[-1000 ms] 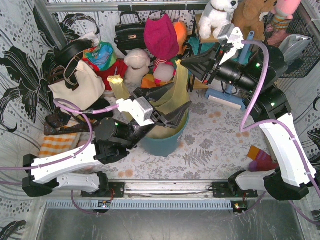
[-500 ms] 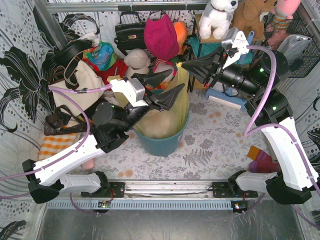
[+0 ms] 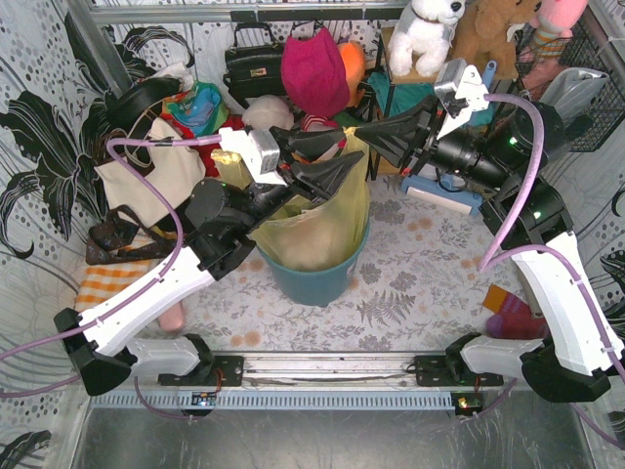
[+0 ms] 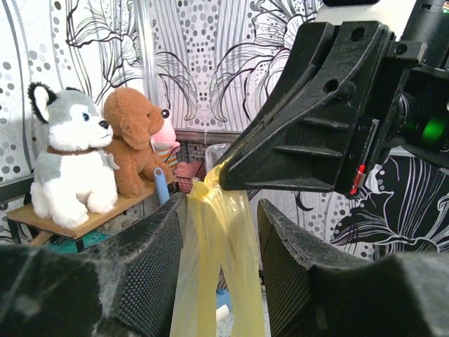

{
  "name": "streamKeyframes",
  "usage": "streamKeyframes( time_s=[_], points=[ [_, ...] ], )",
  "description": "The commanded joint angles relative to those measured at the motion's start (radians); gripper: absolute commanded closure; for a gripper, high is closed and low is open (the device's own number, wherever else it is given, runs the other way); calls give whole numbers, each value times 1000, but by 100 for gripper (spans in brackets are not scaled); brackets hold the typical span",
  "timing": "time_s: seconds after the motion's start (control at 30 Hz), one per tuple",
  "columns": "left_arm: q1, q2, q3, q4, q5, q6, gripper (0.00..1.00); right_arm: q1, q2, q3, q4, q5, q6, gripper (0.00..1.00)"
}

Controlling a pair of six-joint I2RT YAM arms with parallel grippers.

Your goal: Tie the trash bag

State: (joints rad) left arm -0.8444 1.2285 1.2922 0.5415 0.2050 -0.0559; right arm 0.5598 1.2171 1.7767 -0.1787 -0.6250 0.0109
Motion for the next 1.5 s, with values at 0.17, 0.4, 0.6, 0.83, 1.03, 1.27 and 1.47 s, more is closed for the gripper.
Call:
streamKeyframes(
  time_s=[0.17, 0.4, 0.6, 0.83, 1.03, 1.27, 1.47],
  points=[
    [25, 35, 80, 47, 62, -42, 51, -2, -27, -21, 70, -37, 21, 100],
    [28, 49, 91, 31, 63, -42, 57, -1, -26, -24, 79, -40, 24, 100],
    [33, 42, 79, 14, 97, -51, 56, -1, -27, -22, 82, -34, 24, 100],
    [43, 30, 65, -2, 90, -59, 59, -1, -28, -21, 87, -25, 28, 100],
    [44, 55, 94, -4, 103, -64, 63, -1, -21, -17, 84, -46, 33, 100],
    [45, 73, 118, -8, 118, -65, 67, -1, -22, -25, 87, -56, 38, 100],
    [45, 72, 119, -2, 132, -70, 81, -2, -25, -30, 85, -53, 36, 100]
  ],
)
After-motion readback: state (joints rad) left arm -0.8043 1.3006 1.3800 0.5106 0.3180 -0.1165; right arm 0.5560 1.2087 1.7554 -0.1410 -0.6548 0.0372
